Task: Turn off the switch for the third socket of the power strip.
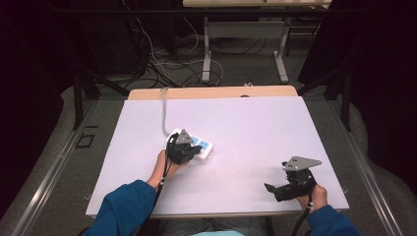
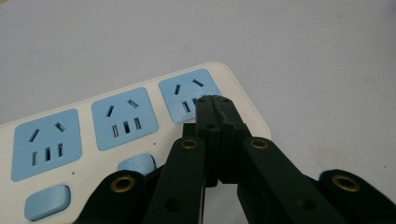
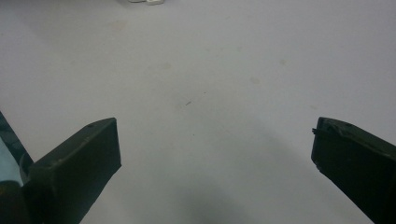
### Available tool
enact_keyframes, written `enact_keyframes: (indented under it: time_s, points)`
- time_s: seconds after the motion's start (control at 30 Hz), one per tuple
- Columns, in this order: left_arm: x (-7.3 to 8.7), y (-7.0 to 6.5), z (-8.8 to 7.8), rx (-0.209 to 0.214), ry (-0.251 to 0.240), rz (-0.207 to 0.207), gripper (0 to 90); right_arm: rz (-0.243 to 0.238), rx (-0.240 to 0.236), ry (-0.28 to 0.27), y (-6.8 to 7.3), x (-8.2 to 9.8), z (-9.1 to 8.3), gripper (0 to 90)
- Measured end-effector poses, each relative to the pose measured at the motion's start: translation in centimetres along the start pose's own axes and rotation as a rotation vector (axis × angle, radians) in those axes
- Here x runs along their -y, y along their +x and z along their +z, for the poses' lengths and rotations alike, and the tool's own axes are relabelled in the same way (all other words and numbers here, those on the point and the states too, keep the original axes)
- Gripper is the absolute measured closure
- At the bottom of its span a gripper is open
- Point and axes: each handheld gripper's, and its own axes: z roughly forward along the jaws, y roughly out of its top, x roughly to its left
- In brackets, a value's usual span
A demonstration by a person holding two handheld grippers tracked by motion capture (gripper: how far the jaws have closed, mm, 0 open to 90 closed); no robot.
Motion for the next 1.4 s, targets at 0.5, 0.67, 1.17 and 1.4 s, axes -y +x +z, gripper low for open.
enact_keyframes:
  time_s: [0.5, 0.67, 1.17, 1.4]
  points:
    - [-0.02, -0.07, 0.00, -0.006, 0.003, 0.009, 90.0, 0.001, 0.000, -0.004, -0.01, 0.02, 0.06, 0.9]
    - [0.00, -0.07, -0.01, -0.004, 0.003, 0.008, 90.0, 0.004, -0.003, -0.003, 0.01, 0.02, 0.07, 0.9]
    - [0.05, -0.10, 0.04, -0.008, -0.005, 0.010, 90.0, 0.004, -0.003, -0.003, 0.01, 0.01, 0.08, 0.9]
    - [0.05, -0.11, 0.05, -0.009, -0.005, 0.010, 90.0, 0.005, -0.002, -0.001, 0.04, 0.01, 0.09, 0.9]
